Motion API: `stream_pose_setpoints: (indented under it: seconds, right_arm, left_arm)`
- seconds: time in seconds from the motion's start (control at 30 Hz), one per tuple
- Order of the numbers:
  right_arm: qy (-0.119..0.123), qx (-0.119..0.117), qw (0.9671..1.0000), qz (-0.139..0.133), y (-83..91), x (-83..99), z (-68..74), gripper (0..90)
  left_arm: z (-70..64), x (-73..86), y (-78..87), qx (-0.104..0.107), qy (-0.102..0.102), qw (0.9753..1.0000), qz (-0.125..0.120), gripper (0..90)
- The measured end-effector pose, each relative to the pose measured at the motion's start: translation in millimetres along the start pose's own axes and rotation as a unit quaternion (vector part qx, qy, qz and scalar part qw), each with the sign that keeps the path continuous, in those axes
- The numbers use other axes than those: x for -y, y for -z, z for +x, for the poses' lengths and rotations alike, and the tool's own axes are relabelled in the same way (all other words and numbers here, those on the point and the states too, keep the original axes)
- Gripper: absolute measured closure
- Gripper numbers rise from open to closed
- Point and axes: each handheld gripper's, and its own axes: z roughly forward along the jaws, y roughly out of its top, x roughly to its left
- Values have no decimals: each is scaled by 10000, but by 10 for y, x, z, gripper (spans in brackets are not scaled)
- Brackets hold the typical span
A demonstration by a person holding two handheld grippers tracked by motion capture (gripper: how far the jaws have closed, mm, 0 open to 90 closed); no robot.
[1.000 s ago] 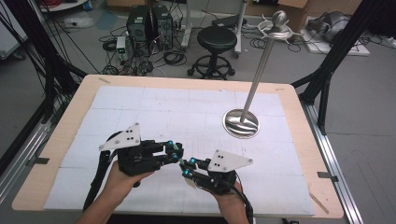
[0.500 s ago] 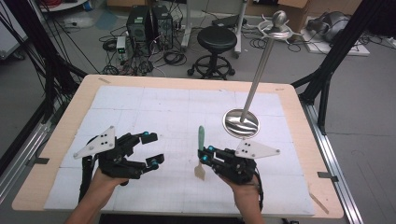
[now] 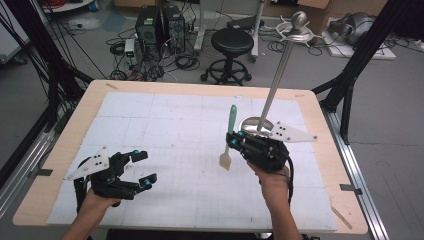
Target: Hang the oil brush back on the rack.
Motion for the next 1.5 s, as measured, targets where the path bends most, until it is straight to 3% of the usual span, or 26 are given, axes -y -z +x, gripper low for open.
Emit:
stream_pose_setpoints:
  seconds: [0.4, 0.8, 1.5]
  right_arm:
    - [11, 396, 9991, -133, -42, -459, -246, 842]
    - [-245, 738, 9959, -467, 81, -876, -534, 843]
    - [-537, 953, 9925, -550, 107, -984, -799, 843]
  left_arm:
    - [55, 71, 54, -94, -3, 10000, 4, 175]
    - [64, 79, 56, -69, 34, 10000, -10, 175]
    - [66, 76, 58, -37, 60, 10000, -31, 177]
